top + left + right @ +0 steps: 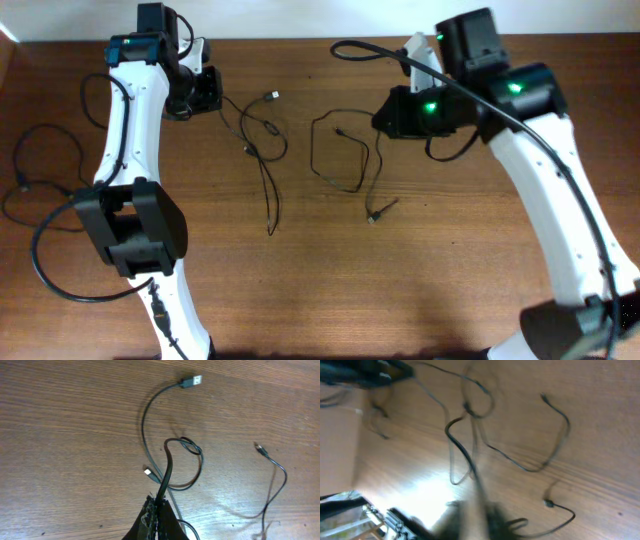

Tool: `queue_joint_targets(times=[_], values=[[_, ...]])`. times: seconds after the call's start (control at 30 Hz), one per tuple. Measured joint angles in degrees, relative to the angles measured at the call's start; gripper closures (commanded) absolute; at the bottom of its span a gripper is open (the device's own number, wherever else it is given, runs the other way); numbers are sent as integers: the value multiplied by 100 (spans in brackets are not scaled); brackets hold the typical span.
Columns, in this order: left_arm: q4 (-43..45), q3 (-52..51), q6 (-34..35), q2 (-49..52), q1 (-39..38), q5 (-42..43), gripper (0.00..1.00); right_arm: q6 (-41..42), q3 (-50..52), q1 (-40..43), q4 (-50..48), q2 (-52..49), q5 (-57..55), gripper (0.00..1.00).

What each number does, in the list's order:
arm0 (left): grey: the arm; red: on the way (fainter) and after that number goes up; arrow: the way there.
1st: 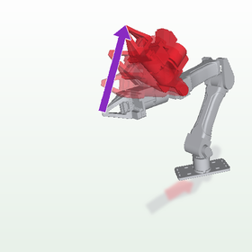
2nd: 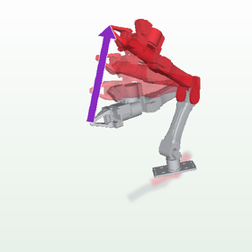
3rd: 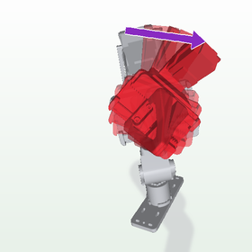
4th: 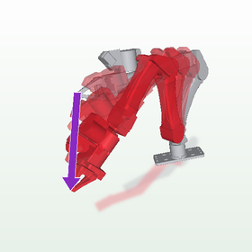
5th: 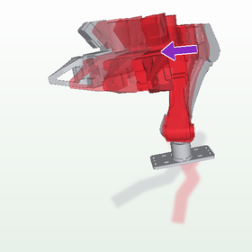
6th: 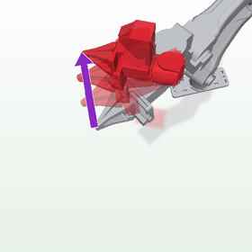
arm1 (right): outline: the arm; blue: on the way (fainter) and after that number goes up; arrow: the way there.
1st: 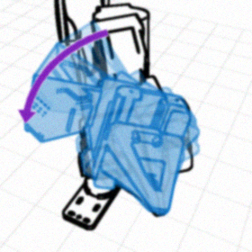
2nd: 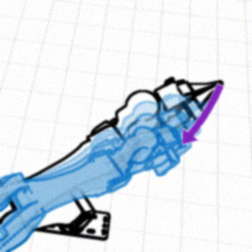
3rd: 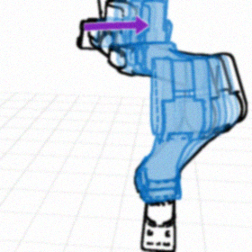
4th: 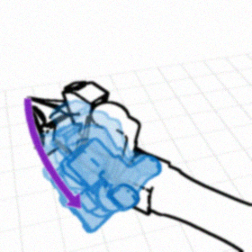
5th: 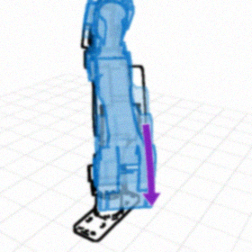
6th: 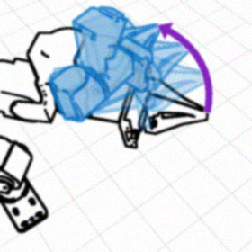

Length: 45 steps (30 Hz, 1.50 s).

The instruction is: Untangle cables

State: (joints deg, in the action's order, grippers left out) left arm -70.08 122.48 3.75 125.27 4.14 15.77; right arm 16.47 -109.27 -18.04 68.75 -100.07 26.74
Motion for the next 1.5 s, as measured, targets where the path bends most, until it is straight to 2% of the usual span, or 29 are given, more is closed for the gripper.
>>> queue_joint_targets(times=[0.13,0.33,0.5,0.6,0.7,0.8,0.9,1.0,1.07,1.17,1.3,1.37,1.5], values=[[-114,0,-280,-498,0,284,100,-7,-2,0,221,-605,-197,2],[-542,52,-553,-1934,0,767,100,-129,-2,0,195,-649,-232,1],[249,85,-433,-2686,326,479,100,-192,-2,0,197,-649,-348,1],[1043,485,-345,-3134,951,20,100,-197,-2,0,192,-649,-501,1],[2341,938,-238,-3453,1814,-1093,100,-197,-2,0,221,-649,-531,1],[3198,979,-125,-3449,2846,-2026,100,-208,-2,0,332,-649,-570,1],[3580,975,68,-3322,3917,-2430,100,-212,-2,0,431,-649,-595,1],[3755,975,175,-3322,4350,-2549,100,-212,-2,0,470,-649,-597,1],[3738,975,192,-3322,4393,-2387,100,-212,-2,0,479,-649,-597,1],[3405,981,190,-3270,4393,-1558,100,-212,-2,0,487,-649,-621,1],[2330,979,-153,-2774,4153,-715,100,-210,-2,0,494,-649,-640,1],[2061,970,-365,-2522,3960,-680,100,-214,-2,0,498,-649,-638,1],[1161,968,-470,-1980,3545,-1602,100,-212,-2,0,498,-649,-638,1]])
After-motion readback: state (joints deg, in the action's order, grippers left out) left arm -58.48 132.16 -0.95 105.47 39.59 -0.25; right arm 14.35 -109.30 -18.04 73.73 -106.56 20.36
